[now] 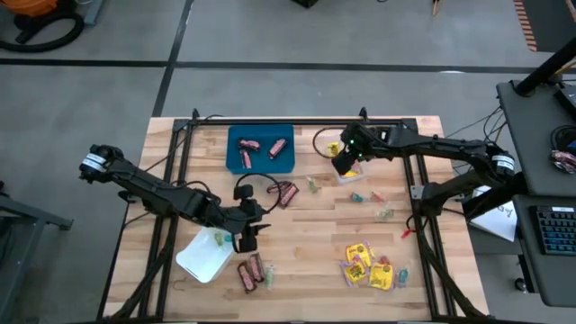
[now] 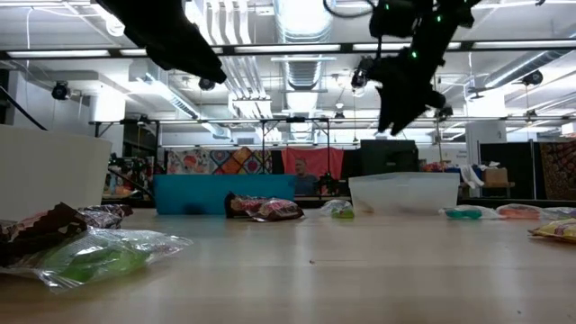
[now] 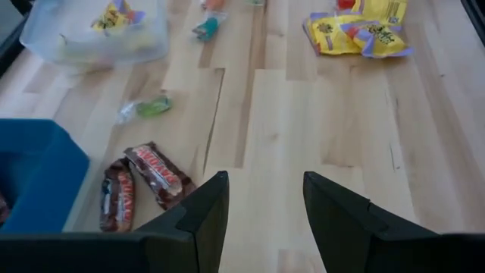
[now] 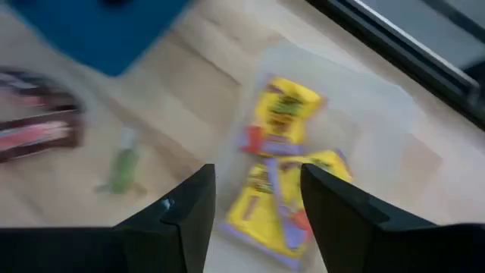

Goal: Sort candy
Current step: Put the green gummy into the white bin

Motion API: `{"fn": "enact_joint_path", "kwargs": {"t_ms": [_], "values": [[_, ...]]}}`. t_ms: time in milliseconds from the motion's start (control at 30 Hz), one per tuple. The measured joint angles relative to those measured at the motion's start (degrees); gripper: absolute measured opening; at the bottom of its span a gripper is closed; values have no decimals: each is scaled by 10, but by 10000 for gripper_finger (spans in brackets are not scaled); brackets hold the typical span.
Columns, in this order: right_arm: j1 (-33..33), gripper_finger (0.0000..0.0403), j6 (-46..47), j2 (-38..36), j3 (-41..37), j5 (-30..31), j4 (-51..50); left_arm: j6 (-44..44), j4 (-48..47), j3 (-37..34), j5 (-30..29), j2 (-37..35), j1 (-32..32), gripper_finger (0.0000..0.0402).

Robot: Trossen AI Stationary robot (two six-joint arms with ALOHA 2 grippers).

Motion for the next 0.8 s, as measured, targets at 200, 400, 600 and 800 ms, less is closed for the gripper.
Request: {"fn": "enact_joint_path", "kwargs": {"t_ms": [200, 400, 600, 800], "values": [[92, 178, 14, 0, 24, 2, 41, 12, -15, 0, -22, -8, 0, 155], [160, 182, 36, 4, 21, 4, 95, 24, -19, 0, -30, -10, 0, 155], [195, 189, 60, 49, 24, 18, 104, 38, -20, 0, -37, -10, 0, 155], [199, 189, 86, 135, 38, 19, 102, 38, -24, 0, -50, -10, 0, 155]]}}
